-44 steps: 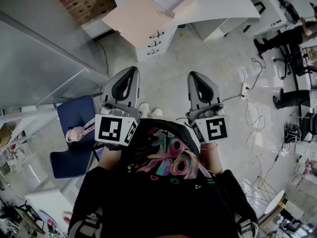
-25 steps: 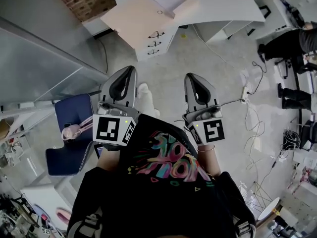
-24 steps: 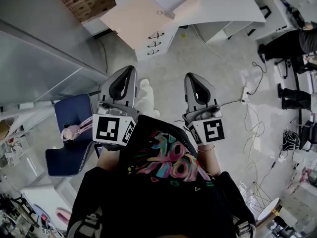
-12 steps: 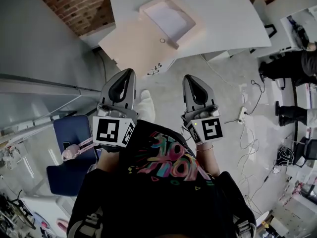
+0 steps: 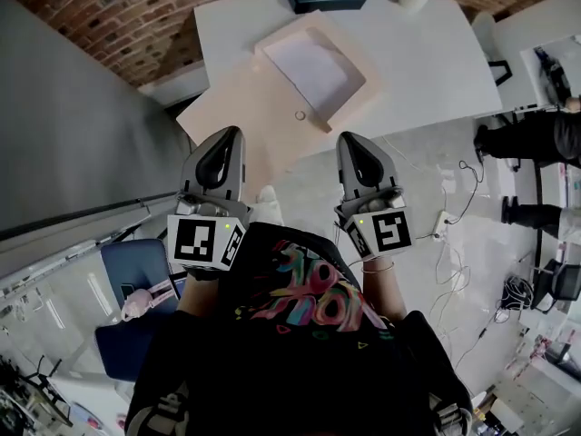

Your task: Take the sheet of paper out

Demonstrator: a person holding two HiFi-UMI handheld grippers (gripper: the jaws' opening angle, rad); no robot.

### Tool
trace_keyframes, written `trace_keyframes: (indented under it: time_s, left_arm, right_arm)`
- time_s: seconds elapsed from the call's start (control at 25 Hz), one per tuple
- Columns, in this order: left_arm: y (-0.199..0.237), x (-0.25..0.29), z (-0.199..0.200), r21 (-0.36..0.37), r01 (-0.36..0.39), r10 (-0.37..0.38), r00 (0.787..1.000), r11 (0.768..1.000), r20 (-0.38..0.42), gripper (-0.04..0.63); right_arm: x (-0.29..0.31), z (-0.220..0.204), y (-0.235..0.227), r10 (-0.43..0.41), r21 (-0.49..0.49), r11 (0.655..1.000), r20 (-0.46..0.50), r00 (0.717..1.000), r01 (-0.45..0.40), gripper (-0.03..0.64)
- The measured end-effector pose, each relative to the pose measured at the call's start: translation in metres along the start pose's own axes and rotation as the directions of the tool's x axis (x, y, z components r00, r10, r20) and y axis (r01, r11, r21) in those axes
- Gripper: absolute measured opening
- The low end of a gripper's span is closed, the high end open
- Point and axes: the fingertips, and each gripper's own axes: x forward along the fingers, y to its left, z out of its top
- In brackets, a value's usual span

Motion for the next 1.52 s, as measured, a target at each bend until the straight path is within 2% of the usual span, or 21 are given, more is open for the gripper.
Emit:
trace_keyframes:
  time_s: [0.16,0.32,0.48,0.64,0.84,1.16,1.36,1.52]
  left_arm:
    - [0.008,0.017,-0.002,-0.009,0.005,-0.005,1.0,1.0,-0.018,0.028]
    - [0.017,0.026,-0.004,-0.032,-0.015,0.014,0.999,0.999,-0.03,0.028]
    - [0.023,0.035,-0.007,-0.046,-0.054,0.052,0.998,0.997,-0.038,0.028]
    - [0.025,0.054,-0.006,-0.051,-0.094,0.093,0.995,0.994,-0.03,0.028]
    - [0.023,0.092,0.003,-0.034,-0.159,0.159,0.987,0.987,-0.007,0.028]
    - [0.024,0.154,0.025,0.012,-0.281,0.281,0.96,0.96,0.009,0.028]
    - [0.025,0.175,0.036,0.029,-0.323,0.323,0.946,0.946,0.01,0.028]
    - [0.035,0.185,0.039,0.037,-0.324,0.324,0.946,0.945,0.0,0.028]
  right_arm:
    - [0.014,-0.009,-0.011,-0.016,0.021,1.0,-0.057,0.998,0.018,0.018]
    - [0.033,-0.003,-0.016,-0.006,0.041,0.999,-0.039,0.999,0.008,0.018]
    - [0.044,-0.013,-0.024,0.039,0.039,0.999,-0.083,0.996,-0.036,0.018]
    - [0.069,-0.004,-0.038,0.08,0.063,0.995,-0.041,0.996,-0.078,0.018]
    - [0.096,-0.003,-0.075,0.154,0.045,0.987,-0.045,0.987,-0.151,0.018]
    - [0.139,0.007,-0.149,0.248,0.031,0.968,-0.023,0.968,-0.247,0.018]
    - [0.158,0.011,-0.179,0.273,0.039,0.962,-0.022,0.962,-0.272,0.018]
    - [0.171,0.018,-0.183,0.263,0.061,0.963,0.001,0.965,-0.263,0.018]
